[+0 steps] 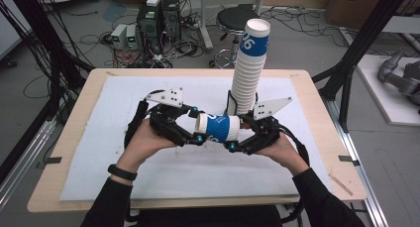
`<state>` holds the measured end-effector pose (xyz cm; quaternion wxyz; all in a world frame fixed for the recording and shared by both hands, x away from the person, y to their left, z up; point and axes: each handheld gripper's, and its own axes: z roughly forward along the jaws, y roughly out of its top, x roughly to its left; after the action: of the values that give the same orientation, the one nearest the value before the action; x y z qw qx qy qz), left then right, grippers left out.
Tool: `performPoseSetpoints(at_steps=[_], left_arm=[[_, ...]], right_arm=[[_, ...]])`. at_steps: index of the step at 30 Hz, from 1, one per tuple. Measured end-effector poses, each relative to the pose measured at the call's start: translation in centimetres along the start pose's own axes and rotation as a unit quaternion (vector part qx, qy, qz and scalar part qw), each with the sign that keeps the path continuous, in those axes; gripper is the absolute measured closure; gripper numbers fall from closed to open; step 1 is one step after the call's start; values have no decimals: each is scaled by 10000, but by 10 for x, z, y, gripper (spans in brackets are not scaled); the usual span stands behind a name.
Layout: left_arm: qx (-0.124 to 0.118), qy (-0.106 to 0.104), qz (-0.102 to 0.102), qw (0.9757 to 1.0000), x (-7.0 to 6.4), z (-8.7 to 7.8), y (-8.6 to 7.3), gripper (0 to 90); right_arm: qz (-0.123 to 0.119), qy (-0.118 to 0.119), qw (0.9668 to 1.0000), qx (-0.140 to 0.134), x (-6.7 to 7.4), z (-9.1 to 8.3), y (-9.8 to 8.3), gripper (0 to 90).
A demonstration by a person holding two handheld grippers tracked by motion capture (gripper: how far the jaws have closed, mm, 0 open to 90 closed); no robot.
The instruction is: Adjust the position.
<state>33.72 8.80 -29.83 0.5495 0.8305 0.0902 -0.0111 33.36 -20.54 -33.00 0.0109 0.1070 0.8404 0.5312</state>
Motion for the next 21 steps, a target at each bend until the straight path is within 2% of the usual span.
performPoseSetpoints(at_steps=[3, 6, 9, 12, 13, 15, 21], left_arm=[[67, -64, 72, 9999, 0, -1, 0, 284], [59, -117, 67, 9999, 1, -1, -1, 298], [-133, -207, -19, 9997, 3, -1, -2, 297], [-323, -227, -24, 9992, 4, -3, -2, 298], [-400, -215, -21, 9990, 4, -3, -3, 299], [-517, -190, -34, 9985, 4, -3, -3, 299], [-799, -193, -38, 9966, 4, -3, -5, 300]], right_arm=[[-52, 14, 9999, 131, 0, 0, 0, 215], [-80, 17, 9998, 168, 1, -1, 1, 209], [-54, 22, 10000, 75, 1, -2, 1, 172], [38, 58, 9998, -176, 0, -4, 3, 154], [137, 85, 9994, -296, 0, -6, 3, 152], [267, 148, 9982, -512, -1, -8, 3, 150], [494, 127, 9946, -898, 0, -13, 6, 146]])
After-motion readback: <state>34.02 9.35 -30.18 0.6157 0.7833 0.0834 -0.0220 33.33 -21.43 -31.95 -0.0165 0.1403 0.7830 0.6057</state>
